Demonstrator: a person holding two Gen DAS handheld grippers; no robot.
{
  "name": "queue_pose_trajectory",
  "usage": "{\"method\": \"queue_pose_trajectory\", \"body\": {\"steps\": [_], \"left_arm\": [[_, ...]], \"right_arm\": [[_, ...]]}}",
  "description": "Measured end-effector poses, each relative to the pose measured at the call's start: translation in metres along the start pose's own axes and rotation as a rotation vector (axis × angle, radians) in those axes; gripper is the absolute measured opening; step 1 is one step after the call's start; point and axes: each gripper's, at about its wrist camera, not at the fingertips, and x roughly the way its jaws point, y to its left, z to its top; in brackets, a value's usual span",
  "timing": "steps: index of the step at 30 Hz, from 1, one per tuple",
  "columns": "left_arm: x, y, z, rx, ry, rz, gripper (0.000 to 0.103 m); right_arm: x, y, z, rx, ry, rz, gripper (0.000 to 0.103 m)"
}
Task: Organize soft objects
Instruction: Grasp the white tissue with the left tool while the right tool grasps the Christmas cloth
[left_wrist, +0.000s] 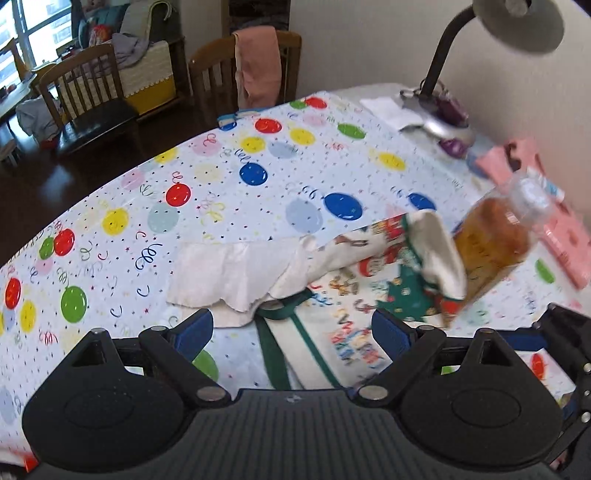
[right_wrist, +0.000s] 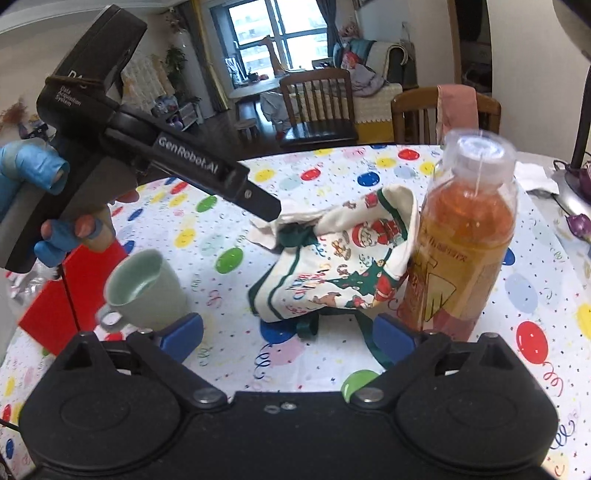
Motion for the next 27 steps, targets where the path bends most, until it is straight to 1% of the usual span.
{"method": "queue_pose_trajectory", "body": {"steps": [5,8,10,13,14,16,19,21,23,24,25,27], "left_arm": [[0.028,0.006,0.006,0.024,0.026,0.034,0.093],[0.041,0.006,0.008,0.036,0.023,0.050,0.093],[0.048,0.006,0.010,0.034,0.018,0.050,0.093],[0.058,0.007,0.012,0.027,0.015,0.044,0.093],[0.061,0.008,0.012,0.025,0.018,0.045,0.093],[0.067,0.010,0.013,0.018,0.021,0.047,0.093],[0.076,0.013,0.013,0.002,0.021,0.047,0.085],[0.079,0.017,0.014,-0.020,0.022,0.035,0.076],[0.083,0.021,0.015,-0.050,0.026,0.020,0.063],[0.085,0.022,0.015,-0.063,0.030,0.016,0.061],[0.087,0.024,0.015,-0.075,0.036,0.014,0.058],[0.088,0.028,0.014,-0.106,0.038,0.006,0.051]], "right_arm": [[0.024,-0.007,0.002,0.040,0.023,-0.061,0.094],[0.035,-0.010,0.005,0.086,0.029,-0.070,0.091],[0.041,-0.009,0.007,0.108,0.027,-0.075,0.089],[0.051,-0.010,0.009,0.151,0.022,-0.086,0.084],[0.054,-0.010,0.009,0.167,0.020,-0.092,0.082],[0.060,-0.009,0.010,0.185,0.010,-0.120,0.080],[0.067,-0.008,0.009,0.225,0.006,-0.139,0.078],[0.072,-0.011,0.007,0.278,0.009,-0.149,0.071],[0.076,-0.016,0.005,0.345,0.005,-0.157,0.059],[0.078,-0.019,0.004,0.377,0.007,-0.154,0.056],[0.078,-0.022,0.002,0.409,0.007,-0.155,0.052],[0.079,-0.026,-0.001,0.441,0.006,-0.152,0.046]]}}
